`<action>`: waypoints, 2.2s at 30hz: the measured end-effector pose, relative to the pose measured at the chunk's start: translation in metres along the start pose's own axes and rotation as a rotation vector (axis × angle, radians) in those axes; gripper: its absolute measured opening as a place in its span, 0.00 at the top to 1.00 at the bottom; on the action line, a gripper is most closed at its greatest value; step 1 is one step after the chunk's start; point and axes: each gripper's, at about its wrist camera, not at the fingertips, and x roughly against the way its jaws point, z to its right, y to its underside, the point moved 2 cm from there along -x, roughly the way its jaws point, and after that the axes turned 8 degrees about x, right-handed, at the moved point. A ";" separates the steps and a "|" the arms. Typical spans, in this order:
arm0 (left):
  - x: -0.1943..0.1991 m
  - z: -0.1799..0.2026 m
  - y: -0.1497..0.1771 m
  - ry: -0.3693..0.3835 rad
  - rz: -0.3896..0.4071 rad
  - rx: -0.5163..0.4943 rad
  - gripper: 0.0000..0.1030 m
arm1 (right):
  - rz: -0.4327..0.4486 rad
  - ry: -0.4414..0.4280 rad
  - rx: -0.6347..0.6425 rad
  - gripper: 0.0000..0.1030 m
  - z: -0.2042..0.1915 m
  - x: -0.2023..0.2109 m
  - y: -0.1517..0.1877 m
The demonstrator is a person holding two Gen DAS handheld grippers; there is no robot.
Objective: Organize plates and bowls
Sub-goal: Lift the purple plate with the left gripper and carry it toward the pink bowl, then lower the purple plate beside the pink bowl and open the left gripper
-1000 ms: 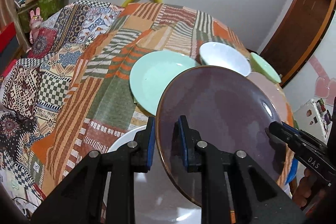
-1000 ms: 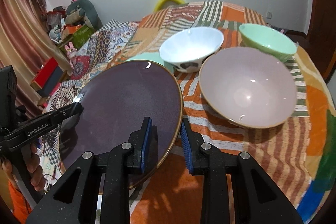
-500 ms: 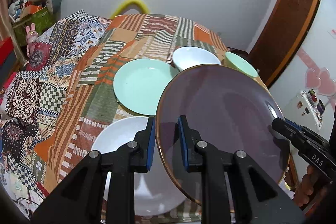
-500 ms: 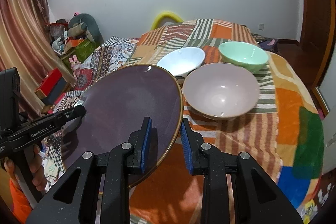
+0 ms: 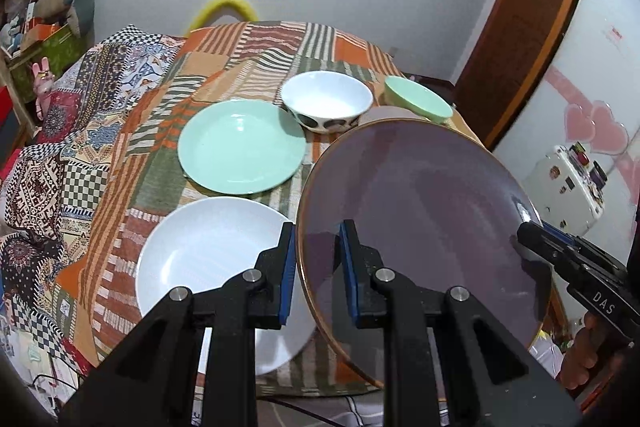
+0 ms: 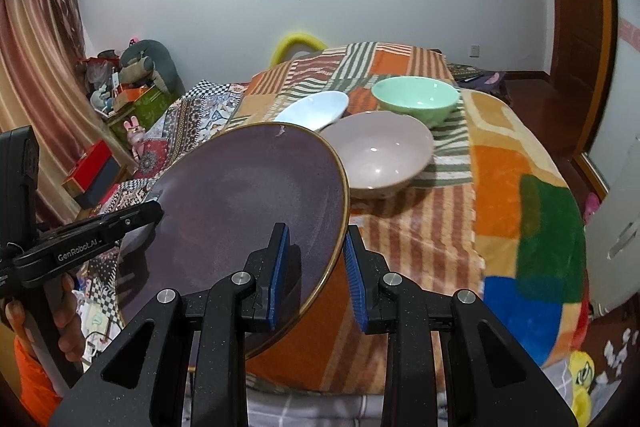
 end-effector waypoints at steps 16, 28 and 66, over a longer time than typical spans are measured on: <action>-0.034 0.034 0.024 0.002 -0.128 -0.077 0.80 | -0.054 0.037 -0.063 0.76 0.035 0.010 0.041; -0.078 0.042 0.040 -0.011 -0.256 -0.087 0.80 | -0.128 0.042 -0.123 0.76 0.056 -0.004 0.060; -0.130 0.037 0.043 -0.078 -0.326 -0.135 0.75 | -0.214 0.069 -0.134 0.70 0.070 -0.036 0.057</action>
